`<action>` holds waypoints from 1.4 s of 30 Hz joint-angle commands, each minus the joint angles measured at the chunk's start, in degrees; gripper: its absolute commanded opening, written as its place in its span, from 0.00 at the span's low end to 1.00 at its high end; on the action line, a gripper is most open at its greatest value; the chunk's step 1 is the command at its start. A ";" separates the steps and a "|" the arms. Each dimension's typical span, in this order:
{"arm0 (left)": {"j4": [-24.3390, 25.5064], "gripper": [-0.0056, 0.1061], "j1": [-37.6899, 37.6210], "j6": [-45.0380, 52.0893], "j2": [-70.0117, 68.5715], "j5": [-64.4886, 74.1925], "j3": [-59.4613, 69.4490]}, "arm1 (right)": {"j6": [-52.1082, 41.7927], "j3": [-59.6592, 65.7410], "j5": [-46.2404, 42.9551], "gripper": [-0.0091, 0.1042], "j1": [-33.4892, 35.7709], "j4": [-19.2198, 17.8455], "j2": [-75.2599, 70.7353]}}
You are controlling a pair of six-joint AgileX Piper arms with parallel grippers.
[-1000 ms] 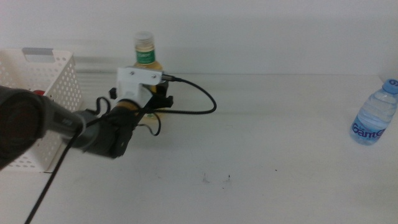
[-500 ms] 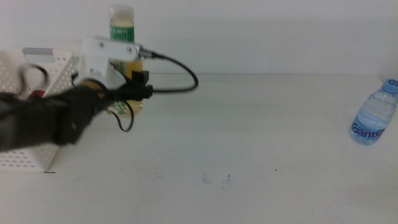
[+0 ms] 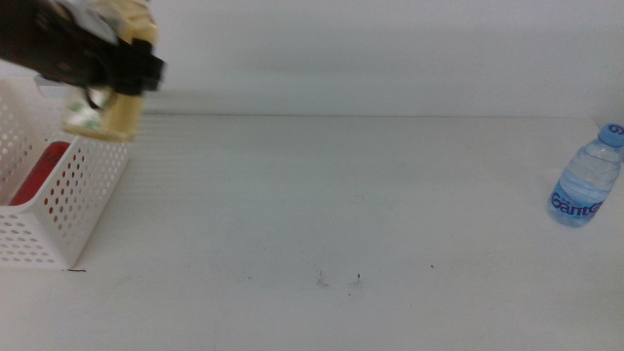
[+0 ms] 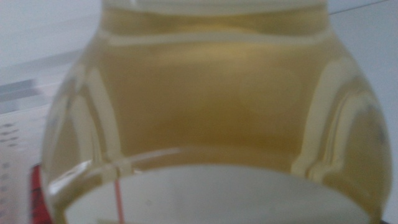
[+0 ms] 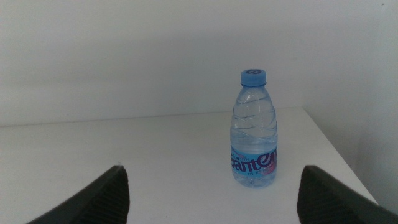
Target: Use arms to grab the bottles and put them into the dustbin to the left of the table.
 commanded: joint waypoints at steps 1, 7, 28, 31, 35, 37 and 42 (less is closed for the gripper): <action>-2.16 0.26 3.17 3.37 -1.42 1.74 -4.18 | -0.14 0.23 -0.64 0.90 -0.47 -0.13 -0.24; -5.65 0.26 12.95 7.59 1.43 8.55 -8.99 | -0.14 0.23 -0.64 0.90 -0.47 -0.13 -0.24; 4.65 0.32 21.83 8.93 23.35 25.93 -26.46 | -0.14 0.23 -0.64 0.90 -0.47 -0.13 -0.24; 4.91 0.33 22.32 8.96 24.69 26.61 -26.46 | -0.14 0.23 -0.64 0.90 -0.47 -0.13 -0.24; 4.27 0.33 23.27 10.07 26.55 27.46 -26.46 | -0.14 0.23 -0.64 0.90 -0.47 -0.13 -0.24; 3.71 0.33 23.42 10.07 27.23 27.26 -26.36 | -0.14 0.23 -0.64 0.90 -0.47 -0.13 -0.24; 3.00 0.40 23.42 9.60 28.56 26.00 -26.36 | -0.14 0.23 -0.64 0.90 -0.47 -0.13 -0.24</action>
